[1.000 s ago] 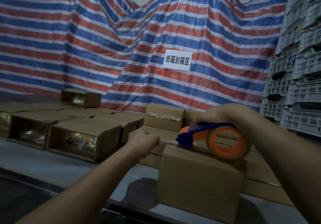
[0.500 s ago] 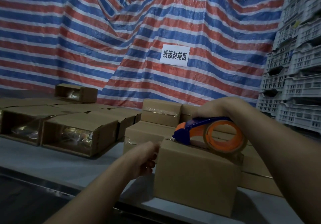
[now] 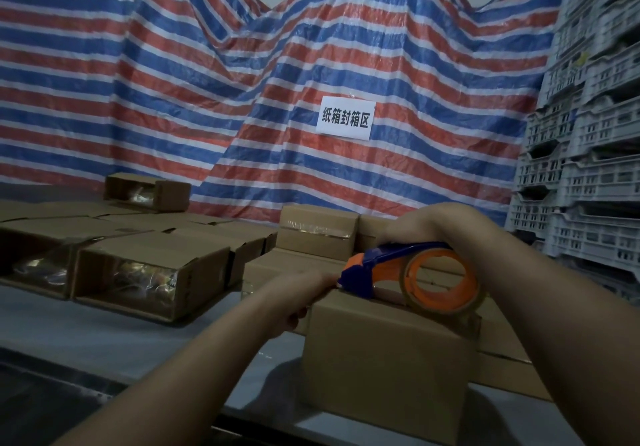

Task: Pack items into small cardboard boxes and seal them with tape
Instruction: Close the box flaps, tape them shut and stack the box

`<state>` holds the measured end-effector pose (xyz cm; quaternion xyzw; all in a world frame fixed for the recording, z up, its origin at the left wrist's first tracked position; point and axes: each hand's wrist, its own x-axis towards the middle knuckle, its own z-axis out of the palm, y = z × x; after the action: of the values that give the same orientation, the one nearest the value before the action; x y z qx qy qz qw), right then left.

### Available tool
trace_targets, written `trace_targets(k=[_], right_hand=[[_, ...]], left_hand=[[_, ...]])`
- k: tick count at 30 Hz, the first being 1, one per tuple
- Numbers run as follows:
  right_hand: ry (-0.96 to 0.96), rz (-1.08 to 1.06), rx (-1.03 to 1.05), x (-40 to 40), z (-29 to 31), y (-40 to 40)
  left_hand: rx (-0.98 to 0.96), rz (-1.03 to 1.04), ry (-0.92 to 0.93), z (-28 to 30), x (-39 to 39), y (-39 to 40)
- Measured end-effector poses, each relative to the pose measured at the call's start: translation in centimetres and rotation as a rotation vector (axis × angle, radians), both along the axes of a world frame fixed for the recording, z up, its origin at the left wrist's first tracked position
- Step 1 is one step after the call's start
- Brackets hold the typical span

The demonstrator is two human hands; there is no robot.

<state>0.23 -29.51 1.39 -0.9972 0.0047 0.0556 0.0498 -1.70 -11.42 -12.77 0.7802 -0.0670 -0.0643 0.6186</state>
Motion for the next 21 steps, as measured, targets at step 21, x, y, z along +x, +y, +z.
trace_targets(k=[21], right_hand=[[0.041, -0.173, -0.248, -2.4, 0.5, -8.7]], left_hand=[[0.082, 0.084, -0.041, 0.2, -0.8, 0.0]])
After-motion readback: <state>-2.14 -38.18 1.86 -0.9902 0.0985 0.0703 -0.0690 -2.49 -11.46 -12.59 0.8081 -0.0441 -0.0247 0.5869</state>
